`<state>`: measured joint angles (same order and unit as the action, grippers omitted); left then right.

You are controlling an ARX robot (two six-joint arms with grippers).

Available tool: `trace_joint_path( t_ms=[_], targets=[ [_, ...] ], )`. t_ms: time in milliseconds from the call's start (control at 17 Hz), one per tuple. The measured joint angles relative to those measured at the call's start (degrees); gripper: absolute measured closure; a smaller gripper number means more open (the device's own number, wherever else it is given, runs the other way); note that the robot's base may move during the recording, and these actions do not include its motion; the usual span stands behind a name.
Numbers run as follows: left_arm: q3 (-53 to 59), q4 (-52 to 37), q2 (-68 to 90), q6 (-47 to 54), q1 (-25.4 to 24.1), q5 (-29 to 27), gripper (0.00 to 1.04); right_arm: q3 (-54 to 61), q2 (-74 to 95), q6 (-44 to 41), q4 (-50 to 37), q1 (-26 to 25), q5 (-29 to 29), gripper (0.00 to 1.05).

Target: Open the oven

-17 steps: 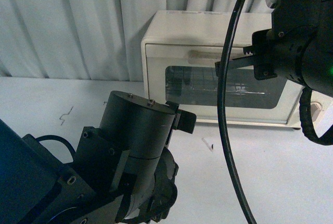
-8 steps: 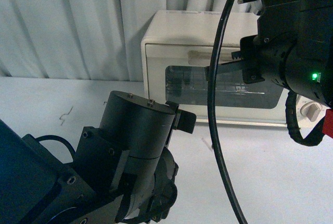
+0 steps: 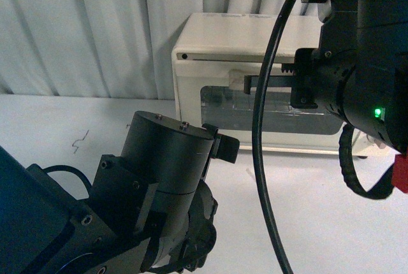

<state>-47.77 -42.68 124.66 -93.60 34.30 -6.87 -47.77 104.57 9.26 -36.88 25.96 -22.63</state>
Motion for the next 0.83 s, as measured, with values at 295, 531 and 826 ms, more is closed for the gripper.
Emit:
trace_joint_path(
  t_ms=[295, 531, 826],
  targets=[
    [0.0, 0.0, 0.0, 0.0, 0.0, 0.0, 0.07, 7.5, -7.5, 11.0, 6.9, 3.7, -3.5, 1.03],
    [0.0, 0.0, 0.0, 0.0, 0.0, 0.0, 0.07, 15.1, -22.2, 11.0, 11.2, 1.1, -9.3, 1.03],
    [0.0, 0.0, 0.0, 0.0, 0.0, 0.0, 0.07, 29.3, -44.0, 20.0, 29.8, -14.2, -7.5, 0.91]
  ],
)
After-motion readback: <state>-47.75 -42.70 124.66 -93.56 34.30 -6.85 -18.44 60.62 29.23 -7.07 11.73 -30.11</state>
